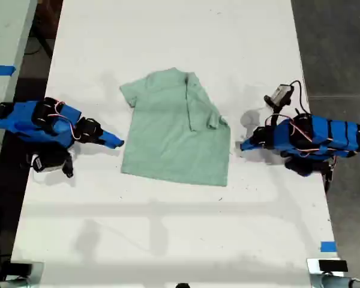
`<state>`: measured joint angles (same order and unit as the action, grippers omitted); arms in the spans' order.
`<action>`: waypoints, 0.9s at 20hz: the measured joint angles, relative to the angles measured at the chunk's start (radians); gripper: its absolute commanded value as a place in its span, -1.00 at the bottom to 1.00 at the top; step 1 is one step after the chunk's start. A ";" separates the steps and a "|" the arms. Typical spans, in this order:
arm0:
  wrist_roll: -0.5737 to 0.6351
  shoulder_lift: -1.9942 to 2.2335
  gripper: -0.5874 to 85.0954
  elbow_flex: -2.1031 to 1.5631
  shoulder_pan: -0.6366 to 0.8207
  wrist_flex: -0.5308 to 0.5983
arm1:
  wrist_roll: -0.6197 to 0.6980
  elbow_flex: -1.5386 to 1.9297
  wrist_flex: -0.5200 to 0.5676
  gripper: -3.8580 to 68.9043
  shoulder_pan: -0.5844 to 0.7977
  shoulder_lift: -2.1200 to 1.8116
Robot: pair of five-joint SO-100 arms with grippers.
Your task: Fold t shirt
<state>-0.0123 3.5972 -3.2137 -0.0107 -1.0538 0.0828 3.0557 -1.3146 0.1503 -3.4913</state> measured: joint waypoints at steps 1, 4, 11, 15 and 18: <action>-0.002 0.000 -0.99 0.000 0.000 0.000 | 0.000 0.000 0.000 -0.96 0.000 0.000; -0.055 0.000 -0.99 -0.003 0.158 0.000 | 0.000 0.000 0.000 -0.96 0.000 0.000; 0.023 -0.046 -0.66 0.115 0.313 -0.023 | 0.000 0.000 0.000 -0.96 0.000 0.000; 0.442 -0.565 -0.50 0.494 0.758 -0.026 | 0.000 0.000 0.000 -0.96 0.000 0.000; 0.693 -1.051 -0.46 0.738 1.023 0.003 | 0.000 0.000 0.000 -0.96 0.000 0.000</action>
<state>0.6811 2.5464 -2.4758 1.0124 -1.0508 0.0828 3.0557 -1.3146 0.1503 -3.4913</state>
